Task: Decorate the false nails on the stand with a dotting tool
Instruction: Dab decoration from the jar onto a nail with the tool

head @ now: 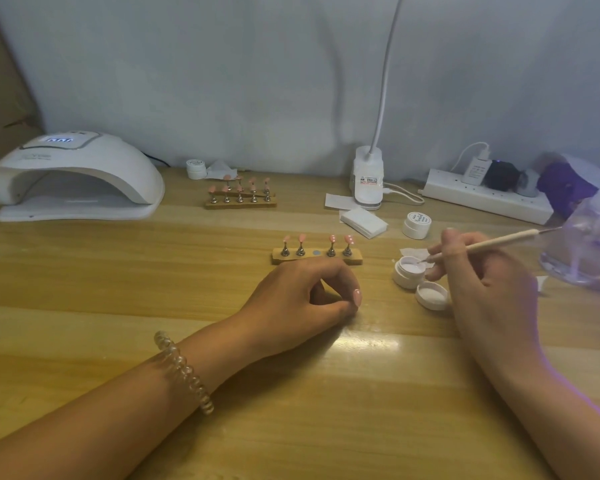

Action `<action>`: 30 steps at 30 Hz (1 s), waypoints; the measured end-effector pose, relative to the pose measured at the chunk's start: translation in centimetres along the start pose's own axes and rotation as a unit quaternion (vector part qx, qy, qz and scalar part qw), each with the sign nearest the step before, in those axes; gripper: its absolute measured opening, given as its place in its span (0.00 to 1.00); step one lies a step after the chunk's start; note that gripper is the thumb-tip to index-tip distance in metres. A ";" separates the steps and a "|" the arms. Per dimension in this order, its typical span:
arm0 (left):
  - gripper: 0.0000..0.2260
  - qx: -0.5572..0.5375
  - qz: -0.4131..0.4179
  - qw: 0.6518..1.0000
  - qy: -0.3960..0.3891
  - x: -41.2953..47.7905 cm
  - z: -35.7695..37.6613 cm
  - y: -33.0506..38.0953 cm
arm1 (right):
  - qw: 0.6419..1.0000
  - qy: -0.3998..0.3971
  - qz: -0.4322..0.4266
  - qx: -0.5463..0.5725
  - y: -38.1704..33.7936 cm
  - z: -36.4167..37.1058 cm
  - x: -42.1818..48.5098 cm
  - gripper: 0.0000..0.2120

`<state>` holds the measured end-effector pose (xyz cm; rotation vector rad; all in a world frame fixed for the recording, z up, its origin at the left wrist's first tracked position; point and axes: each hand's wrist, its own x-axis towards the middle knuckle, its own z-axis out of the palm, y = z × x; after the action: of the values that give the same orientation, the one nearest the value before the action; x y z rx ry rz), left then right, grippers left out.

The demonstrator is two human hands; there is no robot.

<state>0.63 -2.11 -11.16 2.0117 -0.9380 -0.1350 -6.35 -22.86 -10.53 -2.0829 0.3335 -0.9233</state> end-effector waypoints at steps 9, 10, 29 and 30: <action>0.06 0.000 -0.005 1.000 -0.002 -0.1 0.0 0.2 | 0.997 -0.029 0.016 -0.063 0.4 0.3 0.1 0.16; 0.06 0.000 -0.005 1.000 -0.003 -0.1 0.0 0.2 | 0.997 -0.028 0.015 -0.064 0.4 0.2 0.1 0.16; 0.06 0.001 0.001 1.000 -0.002 0.0 0.0 0.1 | 0.969 -0.078 0.068 0.223 -3.2 0.8 -2.7 0.06; 0.07 0.004 0.003 1.000 -0.001 0.0 0.1 0.1 | 0.961 -0.104 0.101 0.234 -3.4 1.1 -3.1 0.08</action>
<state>0.58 -2.20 -11.13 2.0165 -0.9475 -0.1294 -7.99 -18.48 -9.88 -1.6527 0.1878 -0.5856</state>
